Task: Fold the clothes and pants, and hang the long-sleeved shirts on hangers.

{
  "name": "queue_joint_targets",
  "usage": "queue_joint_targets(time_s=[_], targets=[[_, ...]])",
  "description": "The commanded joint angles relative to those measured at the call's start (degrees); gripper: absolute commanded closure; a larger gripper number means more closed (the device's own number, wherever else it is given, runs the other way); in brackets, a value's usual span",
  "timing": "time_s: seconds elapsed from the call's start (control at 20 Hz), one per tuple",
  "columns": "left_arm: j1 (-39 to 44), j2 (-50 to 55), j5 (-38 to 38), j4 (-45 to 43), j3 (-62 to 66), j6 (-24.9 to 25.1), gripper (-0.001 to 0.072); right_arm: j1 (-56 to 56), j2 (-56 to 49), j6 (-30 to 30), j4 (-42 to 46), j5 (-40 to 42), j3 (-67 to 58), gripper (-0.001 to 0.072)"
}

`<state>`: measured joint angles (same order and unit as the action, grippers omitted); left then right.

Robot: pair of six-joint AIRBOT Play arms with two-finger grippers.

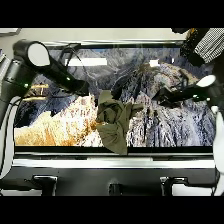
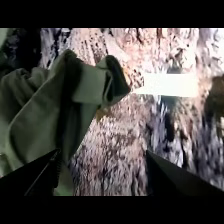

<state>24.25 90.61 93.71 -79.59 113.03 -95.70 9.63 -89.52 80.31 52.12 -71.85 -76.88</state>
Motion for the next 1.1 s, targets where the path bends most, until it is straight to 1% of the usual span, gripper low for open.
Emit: queue_joint_targets(time_s=[0.0,0.1,0.25,0.3,0.35,0.45,0.5,0.55,0.65,0.75,0.8,0.85,0.9,1.0,1.05], targets=[[-1.92,-0.92,-0.09,0.00,0.02,0.59,0.0255,-1.88,-9.75,-5.22,-4.61,4.35,-0.04,0.0114],[-1.90,-0.61,-0.09,0.00,0.02,0.57,0.0255,-3.91,-11.96,-5.99,-5.62,7.41,-0.04,0.0116],[-1.90,0.11,-0.09,0.02,0.02,0.55,0.0255,-7.21,-13.73,-6.23,-5.77,11.39,-0.26,0.0137],[-1.90,0.28,-0.07,0.02,0.02,0.31,0.0256,-8.22,-14.14,-6.25,-6.03,12.13,-0.44,0.0186],[-1.90,0.37,-0.07,0.02,0.02,-0.92,0.0255,-9.05,-14.23,-6.67,-6.03,13.11,-0.48,0.0209],[-2.12,0.42,-0.07,0.02,0.02,-1.40,0.0252,-9.66,-14.23,-7.06,-6.01,14.71,-1.09,0.0443],[-2.51,0.37,-0.07,0.02,0.02,-1.40,0.0237,-9.49,-14.05,-7.08,-5.88,14.88,-1.68,0.0607],[-3.08,0.26,-0.07,0.02,0.02,-1.40,0.0201,-9.14,-13.68,-7.06,-5.31,14.82,-2.27,0.0676],[-5.14,-0.50,-0.13,0.07,-0.98,-1.36,0.0192,-9.11,-11.67,-6.82,-2.78,14.91,-2.54,0.0677],[-8.15,-3.54,-2.23,1.70,-8.28,-1.36,0.0192,-9.14,-9.31,-5.18,0.22,13.07,-2.51,0.0677],[-9.64,-6.45,-6.54,5.09,-15.45,-1.29,0.0192,-9.14,-8.26,-4.66,1.16,11.67,-2.51,0.0677],[-10.49,-9.60,-11.61,9.38,-23.34,-0.04,0.0192,-9.14,-7.50,-4.44,1.46,10.32,-2.51,0.0677],[-10.86,-13.03,-17.09,13.38,-32.57,2.25,0.0192,-9.18,-6.95,-4.15,1.51,8.74,-2.51,0.0677],[-10.40,-18.97,-26.49,19.15,-50.88,3.23,0.0192,-9.18,-6.54,-2.45,1.53,6.05,-2.51,0.0677],[-9.86,-21.05,-30.62,22.99,-58.99,4.96,0.0192,-9.18,-6.49,-2.27,1.53,4.90,-2.51,0.0677]])
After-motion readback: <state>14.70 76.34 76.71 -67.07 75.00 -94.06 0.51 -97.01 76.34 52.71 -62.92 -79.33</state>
